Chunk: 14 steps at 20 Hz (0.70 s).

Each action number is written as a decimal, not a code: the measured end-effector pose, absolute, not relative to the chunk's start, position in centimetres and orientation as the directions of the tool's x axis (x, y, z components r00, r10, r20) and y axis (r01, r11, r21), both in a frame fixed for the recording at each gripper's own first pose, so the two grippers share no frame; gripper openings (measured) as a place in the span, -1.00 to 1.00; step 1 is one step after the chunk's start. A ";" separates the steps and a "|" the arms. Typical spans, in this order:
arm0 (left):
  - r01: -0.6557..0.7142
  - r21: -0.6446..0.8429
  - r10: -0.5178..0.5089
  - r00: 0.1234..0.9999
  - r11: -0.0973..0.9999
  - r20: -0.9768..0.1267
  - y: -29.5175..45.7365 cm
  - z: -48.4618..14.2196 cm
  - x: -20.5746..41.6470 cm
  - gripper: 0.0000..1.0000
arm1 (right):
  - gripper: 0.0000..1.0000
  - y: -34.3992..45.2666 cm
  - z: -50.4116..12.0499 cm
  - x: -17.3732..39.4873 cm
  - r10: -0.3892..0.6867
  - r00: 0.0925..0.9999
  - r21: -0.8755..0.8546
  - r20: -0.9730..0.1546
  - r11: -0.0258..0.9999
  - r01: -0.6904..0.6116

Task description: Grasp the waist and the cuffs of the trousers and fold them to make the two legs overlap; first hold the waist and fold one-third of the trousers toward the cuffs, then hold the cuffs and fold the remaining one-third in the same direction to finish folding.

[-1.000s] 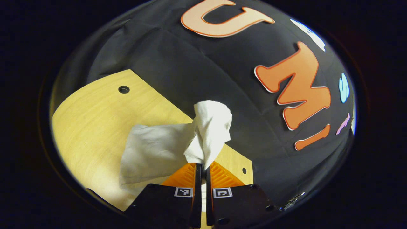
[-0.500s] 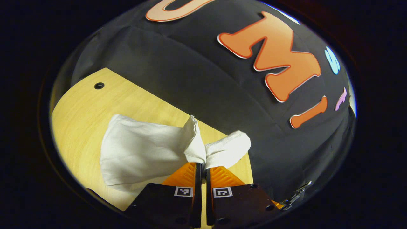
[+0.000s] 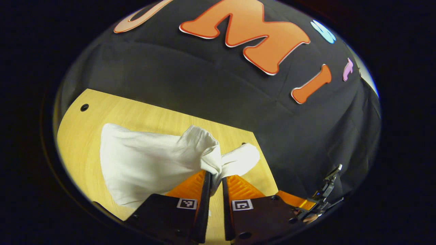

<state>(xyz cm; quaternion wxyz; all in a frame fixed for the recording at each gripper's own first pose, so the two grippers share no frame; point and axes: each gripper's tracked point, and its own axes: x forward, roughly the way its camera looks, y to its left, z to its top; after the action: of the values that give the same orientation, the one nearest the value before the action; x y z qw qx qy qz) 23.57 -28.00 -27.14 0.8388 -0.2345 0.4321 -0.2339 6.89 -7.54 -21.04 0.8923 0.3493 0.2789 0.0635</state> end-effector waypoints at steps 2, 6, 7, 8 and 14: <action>0.200 -0.578 -0.588 0.509 0.791 -0.629 -28.0 -27.9 22.6 -0.19 | 0.97 -7.3 -20.9 6.9 0.300 0.837 0.644 -0.457 0.761 0.079; 0.241 -0.565 -0.600 0.504 0.789 -0.622 -25.7 -26.8 20.7 0.22 | 0.96 -5.6 -19.1 6.8 0.291 0.849 0.601 -0.442 0.798 0.039; 0.262 -0.563 -0.608 0.508 0.784 -0.610 -25.2 -26.1 20.5 0.48 | 0.96 -5.0 -18.5 6.8 0.288 0.854 0.586 -0.434 0.810 0.025; 0.287 -0.556 -0.615 0.514 0.780 -0.598 -24.3 -25.1 20.0 0.74 | 0.96 -4.4 -18.0 6.8 0.281 0.858 0.576 -0.429 0.817 0.020; 0.336 -0.477 -0.577 0.584 0.812 -0.571 -20.1 -23.2 20.0 1.00 | 0.96 -1.1 -14.7 5.7 0.251 0.887 0.509 -0.387 0.860 -0.021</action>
<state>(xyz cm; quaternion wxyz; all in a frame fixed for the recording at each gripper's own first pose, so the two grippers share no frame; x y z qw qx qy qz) 19.99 -20.06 -23.22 0.8752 -0.1611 0.3740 -0.2610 5.75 -1.12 -14.66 0.9376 0.2540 0.2260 0.0726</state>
